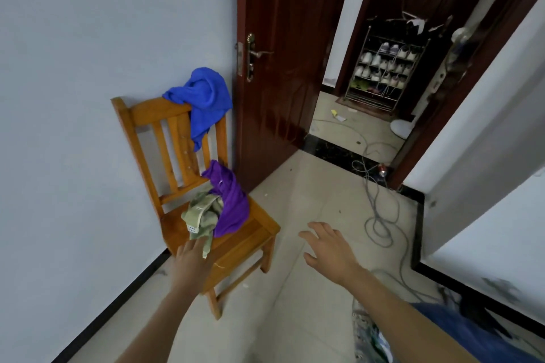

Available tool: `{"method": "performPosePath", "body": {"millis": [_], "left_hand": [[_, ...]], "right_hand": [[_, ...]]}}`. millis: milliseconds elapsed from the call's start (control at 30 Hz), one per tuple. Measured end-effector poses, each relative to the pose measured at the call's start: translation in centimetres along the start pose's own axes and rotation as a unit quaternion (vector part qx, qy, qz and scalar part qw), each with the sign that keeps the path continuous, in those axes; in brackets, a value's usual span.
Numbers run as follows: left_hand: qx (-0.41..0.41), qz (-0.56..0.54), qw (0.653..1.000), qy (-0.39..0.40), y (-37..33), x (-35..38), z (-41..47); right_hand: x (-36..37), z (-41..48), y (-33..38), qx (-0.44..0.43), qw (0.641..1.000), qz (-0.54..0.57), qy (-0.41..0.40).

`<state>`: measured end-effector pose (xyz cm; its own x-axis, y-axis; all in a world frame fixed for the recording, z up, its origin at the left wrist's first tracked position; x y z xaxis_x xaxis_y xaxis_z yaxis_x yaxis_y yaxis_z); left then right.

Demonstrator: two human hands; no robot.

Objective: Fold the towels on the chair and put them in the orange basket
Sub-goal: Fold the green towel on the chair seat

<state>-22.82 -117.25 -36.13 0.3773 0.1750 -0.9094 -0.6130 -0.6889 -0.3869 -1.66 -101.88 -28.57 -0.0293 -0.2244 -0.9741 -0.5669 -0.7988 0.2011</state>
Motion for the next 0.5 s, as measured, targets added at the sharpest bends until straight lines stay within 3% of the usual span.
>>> {"method": "performPosePath", "body": {"millis": [267,500], "left_hand": [[-0.02,0.004,1.0,-0.006,-5.4,0.4,7.8],[-0.128,-0.005,0.991,-0.039,-6.9,1.8,13.7]], "right_hand": [[-0.4,9.4,-5.6,-0.031,0.998,0.031,0.036],[-0.3,19.7,-9.8,-0.134,0.988,0.018,0.076]]}}
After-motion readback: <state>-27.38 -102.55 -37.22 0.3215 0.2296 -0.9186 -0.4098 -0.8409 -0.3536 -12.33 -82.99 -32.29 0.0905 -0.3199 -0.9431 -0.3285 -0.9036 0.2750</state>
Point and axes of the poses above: each hand's wrist, its own z-axis towards the middle knuckle, its own x-axis out of the palm, y = z × x, the point moved 10 cm from there along z, towards the middle knuckle, and after that the axes turned 8 degrees about z, right-handed, at the moved point
